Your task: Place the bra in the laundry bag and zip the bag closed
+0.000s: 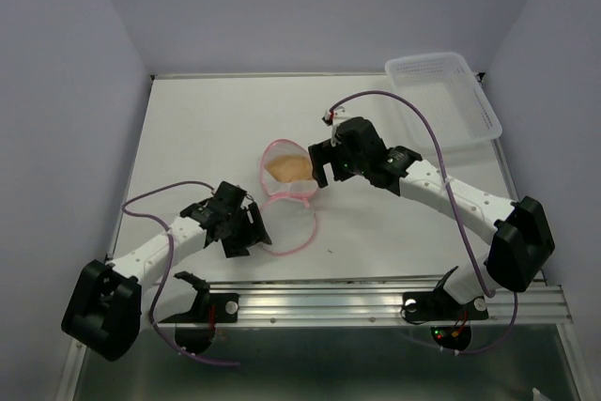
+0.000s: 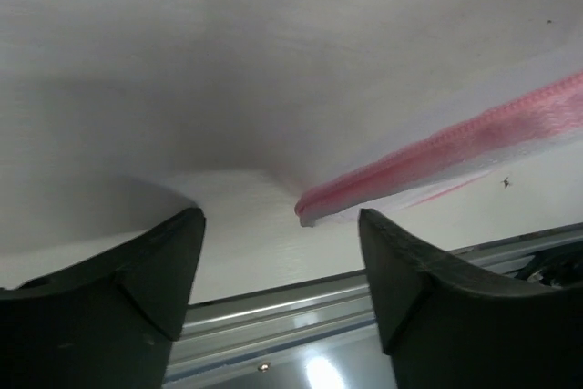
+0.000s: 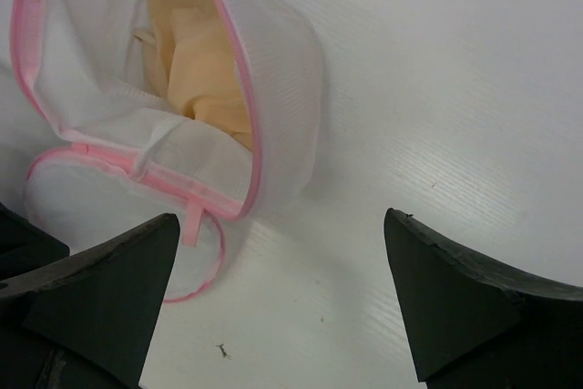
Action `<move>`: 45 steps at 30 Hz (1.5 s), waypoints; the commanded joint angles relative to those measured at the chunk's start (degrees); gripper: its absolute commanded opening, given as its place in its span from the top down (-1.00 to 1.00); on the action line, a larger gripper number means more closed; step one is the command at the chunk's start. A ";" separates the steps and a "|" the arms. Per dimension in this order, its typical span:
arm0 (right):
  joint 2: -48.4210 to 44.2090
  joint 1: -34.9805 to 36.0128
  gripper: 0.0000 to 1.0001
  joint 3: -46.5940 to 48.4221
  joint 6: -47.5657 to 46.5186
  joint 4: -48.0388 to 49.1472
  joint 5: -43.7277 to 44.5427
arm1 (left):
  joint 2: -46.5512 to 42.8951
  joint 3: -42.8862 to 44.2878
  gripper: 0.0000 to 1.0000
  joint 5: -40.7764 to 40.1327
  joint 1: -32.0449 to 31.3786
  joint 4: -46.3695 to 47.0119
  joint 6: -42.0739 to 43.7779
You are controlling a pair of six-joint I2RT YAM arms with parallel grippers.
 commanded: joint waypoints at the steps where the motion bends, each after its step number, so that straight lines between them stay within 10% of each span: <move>1: -1.14 -0.02 -1.00 -0.30 -0.94 2.26 1.38 | 2.08 0.16 -0.52 1.23 -3.04 3.16 -1.60; 7: -1.67 -0.02 -1.00 -0.92 -1.20 2.27 2.62 | 5.86 3.31 0.20 -0.59 -5.60 5.63 -3.19; 19: -5.45 -0.02 -1.00 -2.86 -1.38 2.27 2.00 | 5.78 6.39 1.00 -2.81 -5.78 7.56 -2.84; 45: -12.40 9.28 -1.00 -9.63 -40.38 6.67 -20.49 | 0.07 22.92 1.00 17.49 0.46 2.54 -18.22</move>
